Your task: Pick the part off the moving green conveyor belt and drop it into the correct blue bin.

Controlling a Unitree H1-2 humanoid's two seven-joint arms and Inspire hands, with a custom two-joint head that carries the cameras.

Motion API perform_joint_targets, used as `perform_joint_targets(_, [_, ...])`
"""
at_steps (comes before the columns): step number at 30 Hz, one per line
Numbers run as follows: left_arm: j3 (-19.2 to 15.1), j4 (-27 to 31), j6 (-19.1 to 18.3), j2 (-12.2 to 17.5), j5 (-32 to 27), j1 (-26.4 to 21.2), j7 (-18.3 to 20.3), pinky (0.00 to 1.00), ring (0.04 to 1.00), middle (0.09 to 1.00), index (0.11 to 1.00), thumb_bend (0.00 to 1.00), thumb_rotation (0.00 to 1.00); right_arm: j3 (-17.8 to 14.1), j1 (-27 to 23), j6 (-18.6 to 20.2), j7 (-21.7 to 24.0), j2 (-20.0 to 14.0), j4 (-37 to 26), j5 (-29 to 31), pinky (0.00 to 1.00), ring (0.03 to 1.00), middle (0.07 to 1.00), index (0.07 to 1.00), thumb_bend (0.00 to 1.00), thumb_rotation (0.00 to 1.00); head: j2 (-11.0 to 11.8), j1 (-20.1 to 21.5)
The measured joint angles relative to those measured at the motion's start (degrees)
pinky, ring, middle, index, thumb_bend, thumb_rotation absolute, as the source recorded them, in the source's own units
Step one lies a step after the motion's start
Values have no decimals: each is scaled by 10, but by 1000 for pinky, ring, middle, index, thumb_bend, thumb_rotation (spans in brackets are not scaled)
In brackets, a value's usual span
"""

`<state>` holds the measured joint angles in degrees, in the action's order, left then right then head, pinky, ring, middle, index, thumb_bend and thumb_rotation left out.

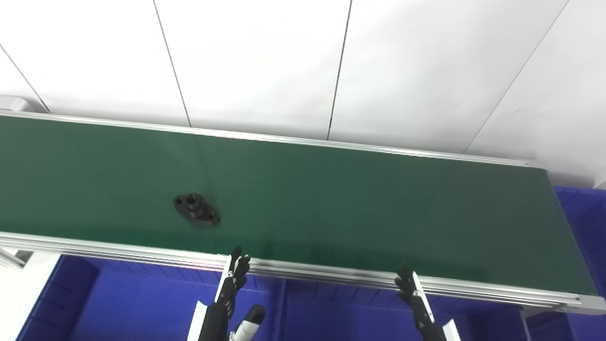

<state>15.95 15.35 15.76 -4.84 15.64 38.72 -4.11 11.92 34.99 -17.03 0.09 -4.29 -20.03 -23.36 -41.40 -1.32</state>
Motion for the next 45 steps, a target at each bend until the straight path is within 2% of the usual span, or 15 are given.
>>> perform_joint_targets(3, [-3, 0, -7, 1, 0, 0, 0, 967, 955, 964, 1000, 644, 903, 1, -29, 6, 4, 2, -37, -24, 884, 946, 969, 961, 864, 583, 1, 1])
perform_joint_targets(7, [-2, 0, -9, 1, -1, 0, 0, 966, 962, 968, 1000, 643, 902, -4, -84, 44, 18, 6, -57, -44, 888, 936, 955, 934, 882, 587, 1, 3])
perform_joint_targets(9, [-2, 0, -9, 0, -1, 0, 0, 961, 956, 961, 1000, 641, 904, -7, -102, 63, 27, 6, -60, -51, 868, 925, 945, 923, 889, 580, 1, 4])
perform_joint_targets(10, [-1, 0, -10, 0, -1, -1, 0, 973, 960, 962, 1000, 635, 907, -8, -113, 74, 31, 5, -61, -61, 811, 894, 927, 919, 902, 579, 2, 3])
perform_joint_targets(13, [1, -1, -12, 0, -1, -2, 0, 993, 968, 966, 1000, 634, 905, -12, -145, 94, 41, 2, -62, -114, 771, 866, 909, 915, 917, 569, 2, 1])
perform_joint_targets(17, [3, -1, -17, 0, -1, -5, 0, 978, 959, 960, 1000, 626, 899, -11, -187, 123, 58, 1, -62, -163, 783, 854, 888, 894, 944, 526, 2, 4])
perform_joint_targets(22, [5, -3, -17, 0, 0, -7, 0, 957, 959, 966, 1000, 618, 891, 5, -247, 180, 92, 20, -59, -203, 808, 824, 856, 876, 950, 520, 4, 1])
perform_joint_targets(26, [6, -7, -17, 0, -1, -12, 0, 981, 964, 965, 1000, 635, 875, 24, -305, 219, 118, 37, -43, -248, 807, 812, 829, 859, 944, 520, 4, 0])
perform_joint_targets(32, [7, -9, -17, 0, -1, -13, 0, 964, 955, 961, 1000, 617, 870, 49, -342, 254, 138, 46, -7, -278, 787, 792, 810, 848, 916, 487, 4, -1])
perform_joint_targets(39, [7, -9, -16, 0, -1, -15, 0, 960, 960, 962, 1000, 637, 872, 81, -378, 274, 139, 56, 50, -310, 766, 776, 807, 846, 906, 485, 3, -4])
perform_joint_targets(45, [9, -9, -16, 1, -1, -15, 0, 947, 951, 956, 1000, 646, 877, 106, -401, 274, 113, 64, 113, -320, 743, 745, 785, 844, 912, 477, 1, -7])
